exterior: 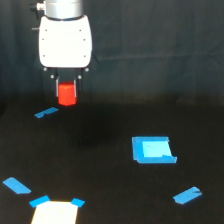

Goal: Pick up the red object from the table

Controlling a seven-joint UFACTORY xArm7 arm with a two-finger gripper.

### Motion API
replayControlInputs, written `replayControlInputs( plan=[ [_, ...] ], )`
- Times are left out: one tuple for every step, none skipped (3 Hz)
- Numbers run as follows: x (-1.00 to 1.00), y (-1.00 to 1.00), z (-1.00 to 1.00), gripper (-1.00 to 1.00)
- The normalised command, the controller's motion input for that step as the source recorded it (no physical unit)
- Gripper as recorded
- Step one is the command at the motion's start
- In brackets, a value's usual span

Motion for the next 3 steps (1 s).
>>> replayControlInputs(
  plan=[
    [-0.11, -0.07, -0.05, -0.7],
    [-0.51, 0.21, 0.22, -0.93],
    [0.63, 0.89, 0.38, -0.88]
  ],
)
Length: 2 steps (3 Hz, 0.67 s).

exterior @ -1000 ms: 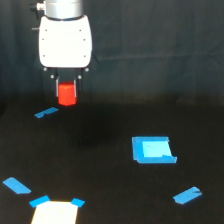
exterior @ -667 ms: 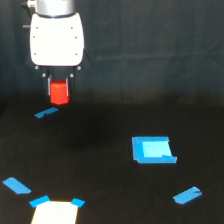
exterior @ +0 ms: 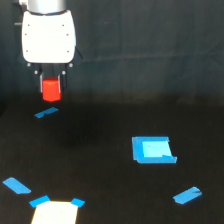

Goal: Pick up the red object from the table

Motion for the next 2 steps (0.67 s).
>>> replayControlInputs(
  plan=[
    [0.14, 0.29, -0.08, -1.0],
    [-0.39, -1.0, 0.89, -0.52]
  ],
)
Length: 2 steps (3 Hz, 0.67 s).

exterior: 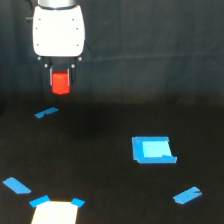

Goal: Pick up the red object from the table

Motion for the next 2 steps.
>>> replayControlInputs(
  plan=[
    [-0.39, -0.28, 0.05, -0.39],
    [0.29, 0.43, 0.14, -0.67]
  ],
)
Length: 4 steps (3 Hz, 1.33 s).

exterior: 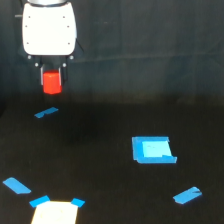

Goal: Pick up the red object from the table

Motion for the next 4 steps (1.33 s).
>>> replayControlInputs(
  plan=[
    [0.2, 0.31, 0.34, -0.8],
    [0.57, 0.25, 0.26, -0.43],
    [0.25, 0.1, 1.0, -1.0],
    [-0.48, -0.12, 1.0, -0.37]
  ],
)
